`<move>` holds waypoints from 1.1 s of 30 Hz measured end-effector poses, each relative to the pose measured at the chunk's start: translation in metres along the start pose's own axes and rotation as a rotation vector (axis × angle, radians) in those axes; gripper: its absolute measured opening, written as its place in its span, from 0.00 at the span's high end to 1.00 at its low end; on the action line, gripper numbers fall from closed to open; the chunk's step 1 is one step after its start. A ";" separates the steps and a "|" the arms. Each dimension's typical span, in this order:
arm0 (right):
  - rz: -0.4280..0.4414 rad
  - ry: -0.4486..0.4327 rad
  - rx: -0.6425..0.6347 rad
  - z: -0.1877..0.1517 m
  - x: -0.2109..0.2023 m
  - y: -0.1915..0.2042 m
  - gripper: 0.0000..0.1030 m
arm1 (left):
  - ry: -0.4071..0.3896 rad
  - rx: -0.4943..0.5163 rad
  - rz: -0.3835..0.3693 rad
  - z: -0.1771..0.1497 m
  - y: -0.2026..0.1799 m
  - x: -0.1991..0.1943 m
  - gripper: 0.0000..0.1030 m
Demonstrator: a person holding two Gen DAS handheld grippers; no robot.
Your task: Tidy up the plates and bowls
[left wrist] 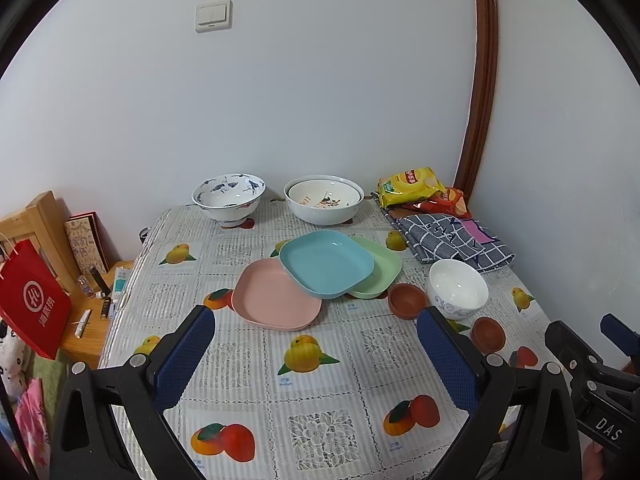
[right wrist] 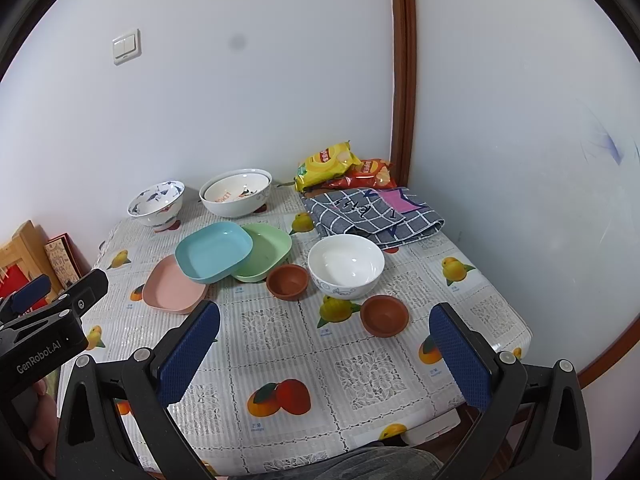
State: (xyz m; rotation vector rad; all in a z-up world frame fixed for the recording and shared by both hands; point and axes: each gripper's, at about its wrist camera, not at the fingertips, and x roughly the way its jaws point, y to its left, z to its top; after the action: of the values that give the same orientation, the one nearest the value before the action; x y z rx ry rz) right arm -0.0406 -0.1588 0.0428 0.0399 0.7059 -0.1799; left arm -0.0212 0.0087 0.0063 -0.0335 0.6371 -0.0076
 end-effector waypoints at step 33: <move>0.006 0.001 0.000 0.002 0.008 0.001 0.00 | 0.004 -0.003 -0.005 0.007 -0.004 0.005 0.01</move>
State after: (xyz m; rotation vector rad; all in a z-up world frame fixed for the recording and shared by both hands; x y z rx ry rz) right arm -0.0333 -0.1588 0.0392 0.0417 0.7065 -0.1741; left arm -0.0134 0.0052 0.0090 -0.0383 0.6414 -0.0114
